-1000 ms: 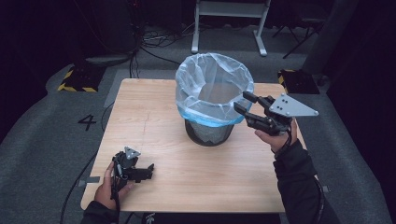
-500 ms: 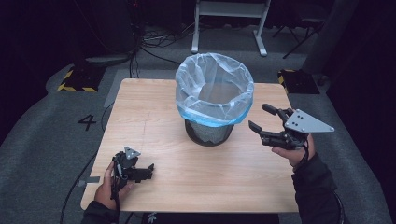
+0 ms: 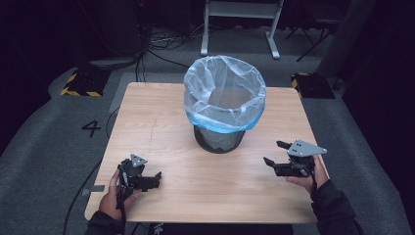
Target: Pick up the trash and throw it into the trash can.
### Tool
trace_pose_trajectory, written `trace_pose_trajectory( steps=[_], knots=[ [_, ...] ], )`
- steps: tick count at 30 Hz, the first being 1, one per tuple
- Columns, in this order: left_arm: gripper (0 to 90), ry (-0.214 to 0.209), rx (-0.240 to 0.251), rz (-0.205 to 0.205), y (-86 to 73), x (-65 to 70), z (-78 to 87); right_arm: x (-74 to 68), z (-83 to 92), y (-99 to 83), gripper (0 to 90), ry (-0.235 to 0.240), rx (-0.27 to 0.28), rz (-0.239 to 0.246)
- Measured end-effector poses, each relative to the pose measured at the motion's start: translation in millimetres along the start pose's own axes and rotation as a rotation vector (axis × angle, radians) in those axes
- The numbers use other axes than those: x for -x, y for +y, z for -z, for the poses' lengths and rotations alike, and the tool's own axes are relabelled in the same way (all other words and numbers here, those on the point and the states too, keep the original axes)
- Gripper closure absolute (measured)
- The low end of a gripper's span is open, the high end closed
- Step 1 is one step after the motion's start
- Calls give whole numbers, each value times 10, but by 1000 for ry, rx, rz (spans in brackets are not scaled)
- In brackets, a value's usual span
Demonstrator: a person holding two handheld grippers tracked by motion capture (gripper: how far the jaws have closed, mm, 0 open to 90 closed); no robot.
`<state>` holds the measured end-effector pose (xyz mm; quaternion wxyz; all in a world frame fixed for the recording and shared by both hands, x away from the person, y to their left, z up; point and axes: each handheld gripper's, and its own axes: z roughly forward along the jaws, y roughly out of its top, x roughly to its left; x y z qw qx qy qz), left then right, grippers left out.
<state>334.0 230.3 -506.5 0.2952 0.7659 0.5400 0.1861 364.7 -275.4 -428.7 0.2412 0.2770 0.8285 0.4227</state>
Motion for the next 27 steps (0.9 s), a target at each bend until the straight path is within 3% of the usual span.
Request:
trace_pose_trajectory(
  steps=[2,4,12,19,27],
  knots=[
    [3,0,0,0,0,0,0,13,-46,-185,228,25,-24,-64],
    [3,0,0,0,0,0,0,38,-81,-373,222,49,-58,-97],
    [3,0,0,0,0,0,0,34,-96,-799,199,73,-166,-143],
    [3,1,1,-1,0,-1,0,27,-67,-868,183,52,-179,-156],
    [2,0,0,0,0,0,0,33,-80,-865,176,61,-177,-154]
  ],
)
